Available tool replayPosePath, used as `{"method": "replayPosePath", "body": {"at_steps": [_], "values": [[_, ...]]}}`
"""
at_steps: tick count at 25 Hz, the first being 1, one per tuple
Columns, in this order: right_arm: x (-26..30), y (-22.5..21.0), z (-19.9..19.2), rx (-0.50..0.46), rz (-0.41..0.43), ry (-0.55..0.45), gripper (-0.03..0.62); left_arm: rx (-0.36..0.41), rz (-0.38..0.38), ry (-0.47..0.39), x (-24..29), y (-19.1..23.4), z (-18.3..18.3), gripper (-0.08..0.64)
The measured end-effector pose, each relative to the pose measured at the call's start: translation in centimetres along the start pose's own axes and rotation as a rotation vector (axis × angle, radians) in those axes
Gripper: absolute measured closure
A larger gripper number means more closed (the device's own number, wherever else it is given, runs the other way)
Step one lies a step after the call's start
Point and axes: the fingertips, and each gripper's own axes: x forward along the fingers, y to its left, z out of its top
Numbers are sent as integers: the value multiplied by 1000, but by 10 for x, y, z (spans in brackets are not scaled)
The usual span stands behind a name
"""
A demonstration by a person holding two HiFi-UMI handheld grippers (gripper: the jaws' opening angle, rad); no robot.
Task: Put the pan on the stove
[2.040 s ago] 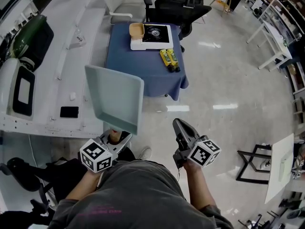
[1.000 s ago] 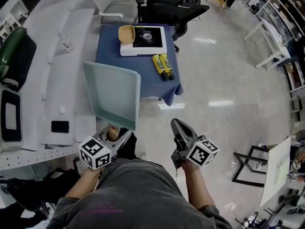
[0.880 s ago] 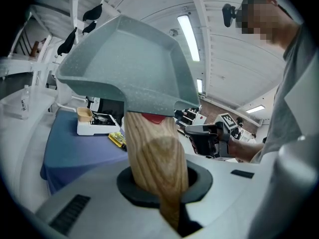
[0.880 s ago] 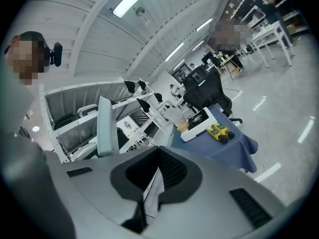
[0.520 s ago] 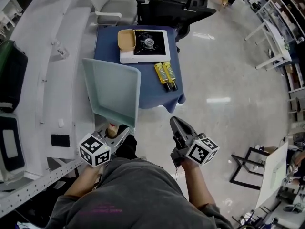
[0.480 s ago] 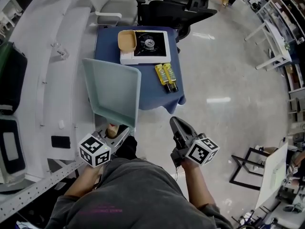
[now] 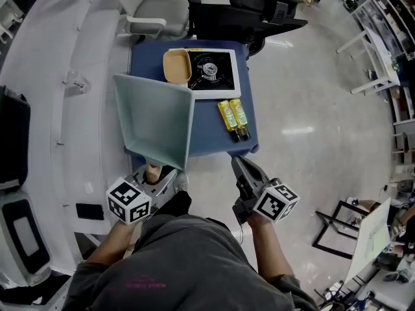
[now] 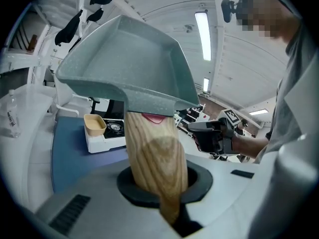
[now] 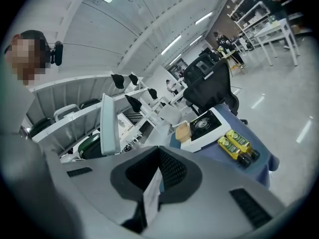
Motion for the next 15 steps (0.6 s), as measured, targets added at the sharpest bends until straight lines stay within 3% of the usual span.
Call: {"method": "replayPosePath", "body": {"at_steps": [15], "values": [[58, -16, 34, 8, -25, -3, 589, -23, 4, 30, 23, 63, 30, 528]]}}
